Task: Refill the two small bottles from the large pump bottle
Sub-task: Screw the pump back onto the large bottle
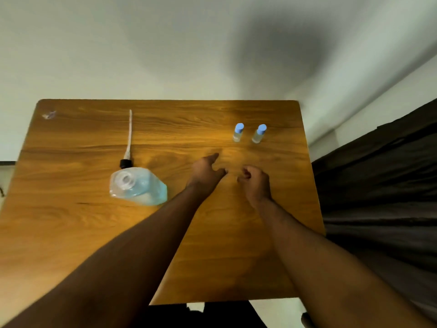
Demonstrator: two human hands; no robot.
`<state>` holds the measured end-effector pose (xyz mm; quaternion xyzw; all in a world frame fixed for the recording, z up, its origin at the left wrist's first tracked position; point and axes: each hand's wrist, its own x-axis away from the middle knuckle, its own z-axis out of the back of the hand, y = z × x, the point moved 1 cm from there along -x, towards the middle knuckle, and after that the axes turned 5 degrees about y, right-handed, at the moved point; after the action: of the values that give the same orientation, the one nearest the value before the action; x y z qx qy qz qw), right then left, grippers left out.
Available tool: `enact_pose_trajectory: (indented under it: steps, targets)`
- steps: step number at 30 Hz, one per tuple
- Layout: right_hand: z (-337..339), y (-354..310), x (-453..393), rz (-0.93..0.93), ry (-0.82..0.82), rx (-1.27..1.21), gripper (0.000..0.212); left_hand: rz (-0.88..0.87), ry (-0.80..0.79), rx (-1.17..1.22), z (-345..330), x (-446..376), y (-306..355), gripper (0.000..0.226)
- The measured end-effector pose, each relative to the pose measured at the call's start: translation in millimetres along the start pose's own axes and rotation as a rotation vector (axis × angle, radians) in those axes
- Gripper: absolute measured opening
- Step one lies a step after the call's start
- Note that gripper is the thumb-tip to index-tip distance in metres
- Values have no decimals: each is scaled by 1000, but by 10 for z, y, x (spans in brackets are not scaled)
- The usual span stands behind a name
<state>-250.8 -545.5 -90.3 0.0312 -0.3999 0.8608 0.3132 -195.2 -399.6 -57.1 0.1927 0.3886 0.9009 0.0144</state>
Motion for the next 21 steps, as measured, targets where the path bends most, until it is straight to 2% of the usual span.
enact_pose_trajectory:
  steps: [4, 7, 10, 12, 15, 18, 21]
  targets:
    - [-70, -669, 390, 218, -54, -34, 37, -197, 16, -88, 753, 573, 191, 56]
    - [-154, -1315, 601, 451, -34, -64, 37, -310, 170, 21, 1484, 960, 144, 48]
    - [-267, -1869, 707, 622, -49, -63, 37, -277, 389, 171, 2119, 1121, -159, 38]
    - [-410, -2195, 741, 771, -147, 46, 37, -239, 467, 184, 2447, 1052, -480, 33]
    - [-659, -2482, 652, 957, -354, 324, 37, -130, 393, 53, 2666, 766, -1035, 35]
    - [-926, -2552, 469, 1000, -455, 558, 37, -2, 231, -13, 2628, 471, -1575, 41]
    - [-1257, -2561, 314, 1073, -567, 710, 41, 56, 143, -90, 2470, 273, -1905, 50]
